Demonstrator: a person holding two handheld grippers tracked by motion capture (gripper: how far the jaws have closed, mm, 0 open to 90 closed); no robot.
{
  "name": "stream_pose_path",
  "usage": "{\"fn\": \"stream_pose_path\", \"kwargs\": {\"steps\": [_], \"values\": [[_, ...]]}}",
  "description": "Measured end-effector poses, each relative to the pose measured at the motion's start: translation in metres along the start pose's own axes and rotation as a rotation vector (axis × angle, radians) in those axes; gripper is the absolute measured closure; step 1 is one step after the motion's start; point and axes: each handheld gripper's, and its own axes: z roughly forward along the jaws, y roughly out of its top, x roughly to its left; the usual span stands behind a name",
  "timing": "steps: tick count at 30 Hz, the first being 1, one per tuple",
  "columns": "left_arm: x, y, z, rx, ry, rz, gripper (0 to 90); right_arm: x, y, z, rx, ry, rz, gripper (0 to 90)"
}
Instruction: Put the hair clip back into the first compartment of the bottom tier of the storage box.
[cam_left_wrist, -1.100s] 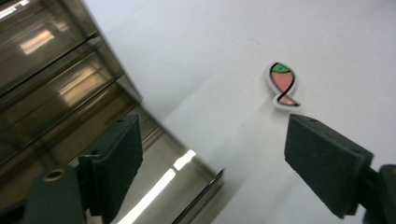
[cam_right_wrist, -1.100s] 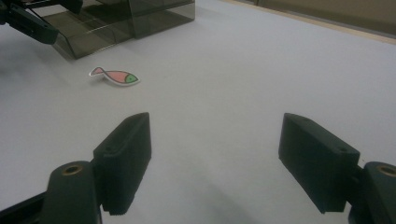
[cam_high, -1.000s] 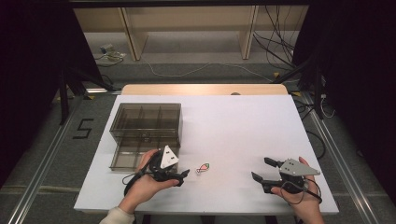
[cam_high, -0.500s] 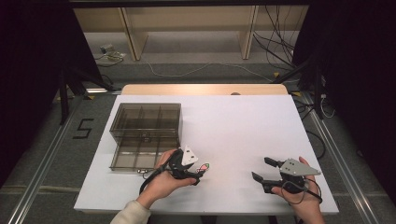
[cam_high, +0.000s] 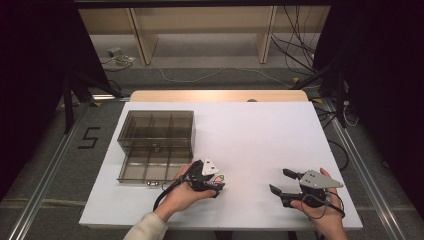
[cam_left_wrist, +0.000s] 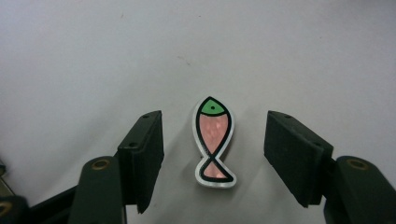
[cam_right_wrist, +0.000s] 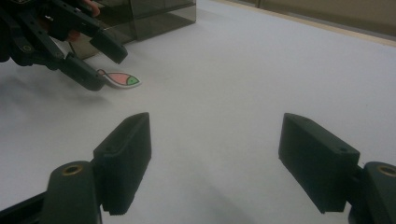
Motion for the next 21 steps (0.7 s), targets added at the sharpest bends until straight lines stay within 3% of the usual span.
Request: {"fn": "stream_pose_path", "kwargs": {"steps": [21], "values": [[-0.0007, -0.0027, 0.0051, 0.024, -0.034, -0.04, 45.8, -0.0001, 0.0, 0.0003, 0.002, 0.001, -0.003, 26.0]]}}
